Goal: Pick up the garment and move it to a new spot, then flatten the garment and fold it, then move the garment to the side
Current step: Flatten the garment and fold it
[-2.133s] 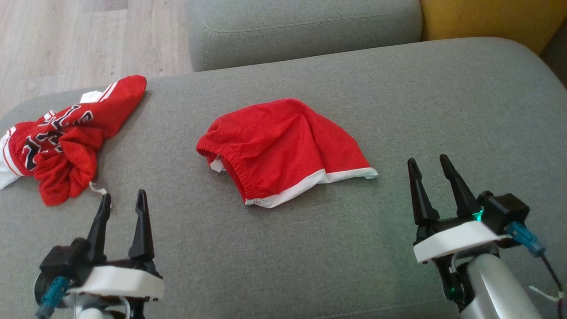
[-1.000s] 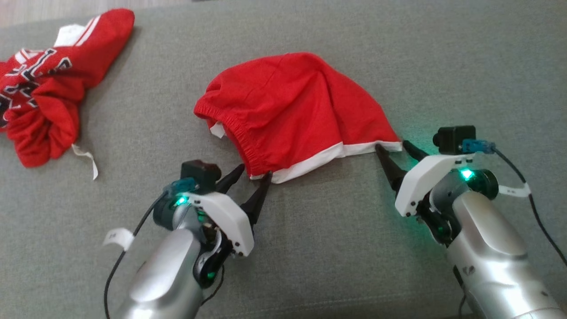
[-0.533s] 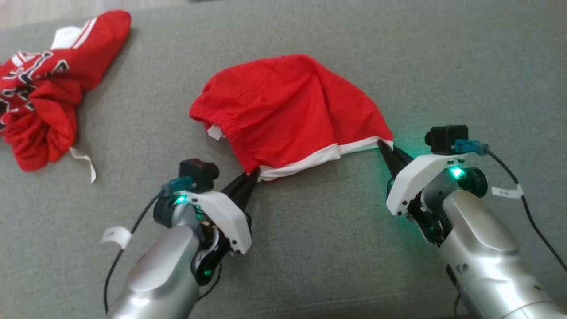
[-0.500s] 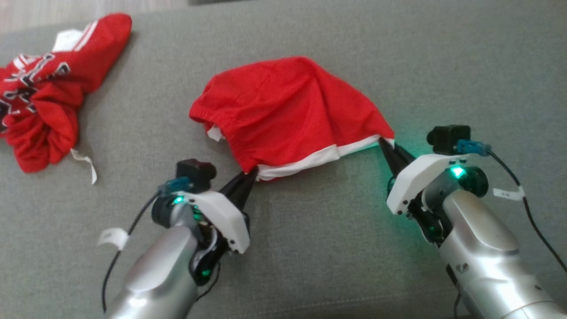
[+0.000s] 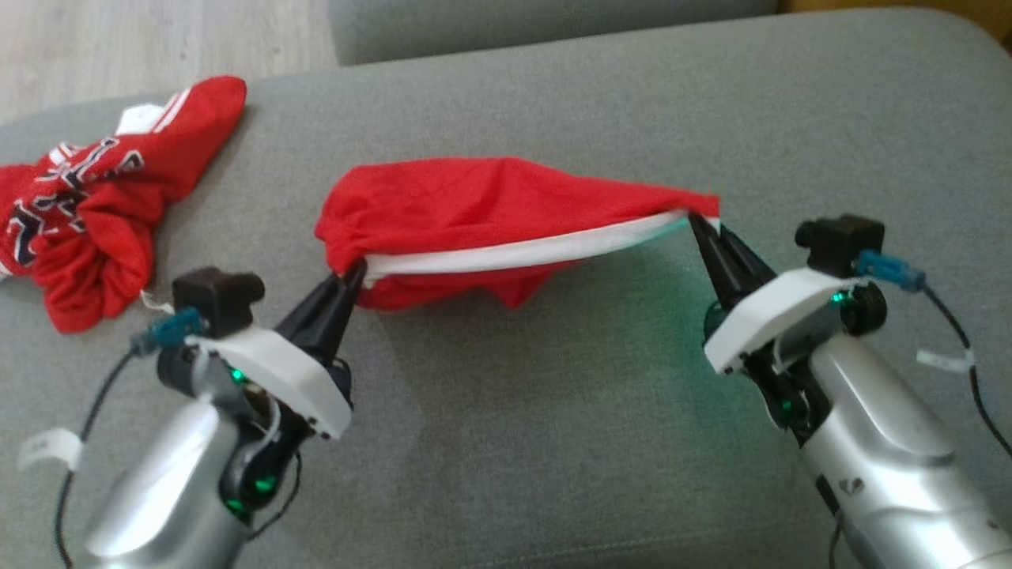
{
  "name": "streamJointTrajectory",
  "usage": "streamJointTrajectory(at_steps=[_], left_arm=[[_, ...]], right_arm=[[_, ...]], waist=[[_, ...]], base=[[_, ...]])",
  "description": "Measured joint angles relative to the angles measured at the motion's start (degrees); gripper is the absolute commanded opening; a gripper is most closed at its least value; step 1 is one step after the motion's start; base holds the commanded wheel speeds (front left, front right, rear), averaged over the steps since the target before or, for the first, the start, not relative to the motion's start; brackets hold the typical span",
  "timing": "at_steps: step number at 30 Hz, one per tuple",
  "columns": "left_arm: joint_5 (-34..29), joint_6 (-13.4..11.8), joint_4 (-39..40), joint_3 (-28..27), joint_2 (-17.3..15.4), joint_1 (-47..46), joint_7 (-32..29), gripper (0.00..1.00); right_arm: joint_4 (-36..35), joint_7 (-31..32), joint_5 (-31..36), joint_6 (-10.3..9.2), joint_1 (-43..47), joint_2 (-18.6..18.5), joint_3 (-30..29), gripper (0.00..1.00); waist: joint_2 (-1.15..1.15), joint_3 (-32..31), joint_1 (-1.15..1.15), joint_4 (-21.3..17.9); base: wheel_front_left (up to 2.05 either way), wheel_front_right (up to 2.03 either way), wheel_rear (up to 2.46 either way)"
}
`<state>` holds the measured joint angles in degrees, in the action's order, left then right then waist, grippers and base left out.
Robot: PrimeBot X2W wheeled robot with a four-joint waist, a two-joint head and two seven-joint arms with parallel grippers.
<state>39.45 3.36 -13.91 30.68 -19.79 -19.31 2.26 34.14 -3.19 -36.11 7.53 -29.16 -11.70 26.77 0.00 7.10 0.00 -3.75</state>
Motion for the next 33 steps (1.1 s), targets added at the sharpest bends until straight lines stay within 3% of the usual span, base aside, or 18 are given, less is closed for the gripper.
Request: streamJointTrajectory(at_steps=[6,14,22,26,33], left_arm=[[-0.32,-0.21,-0.04,0.01,-1.38,-6.84,-5.24,0.00],[2.24,2.80,-13.69,-0.35,-0.11,-31.00,-13.28,0.00],[3.23,3.72,-24.42,-2.08,2.33,-58.54,-15.19,0.00],[3.09,3.77,-29.38,-4.79,3.76,-69.84,-12.21,0.00],[6.77,4.14,-34.37,-3.39,5.13,-75.10,-10.67,0.00]], right_arm=[[-2.89,5.14,-4.65,0.00,-5.46,-0.20,0.99,0.00],[-0.54,11.85,-17.08,0.00,-24.60,-1.72,3.70,0.00],[4.44,8.56,-19.97,0.00,-48.13,-4.68,5.53,0.00],[6.11,4.60,-20.02,0.00,-57.88,-6.20,5.73,0.00],[7.38,1.60,-21.63,0.00,-61.70,-8.27,9.50,0.00]], waist=[[0.00,3.58,0.00,0.23],[0.00,11.86,0.01,0.34],[0.00,20.64,0.02,0.36],[0.00,24.23,0.02,0.39],[0.00,25.57,0.01,0.03]], base=[[0.00,0.00,0.00],[0.00,0.00,0.00],[0.00,0.00,0.00],[0.00,0.00,0.00],[0.00,0.00,0.00]])
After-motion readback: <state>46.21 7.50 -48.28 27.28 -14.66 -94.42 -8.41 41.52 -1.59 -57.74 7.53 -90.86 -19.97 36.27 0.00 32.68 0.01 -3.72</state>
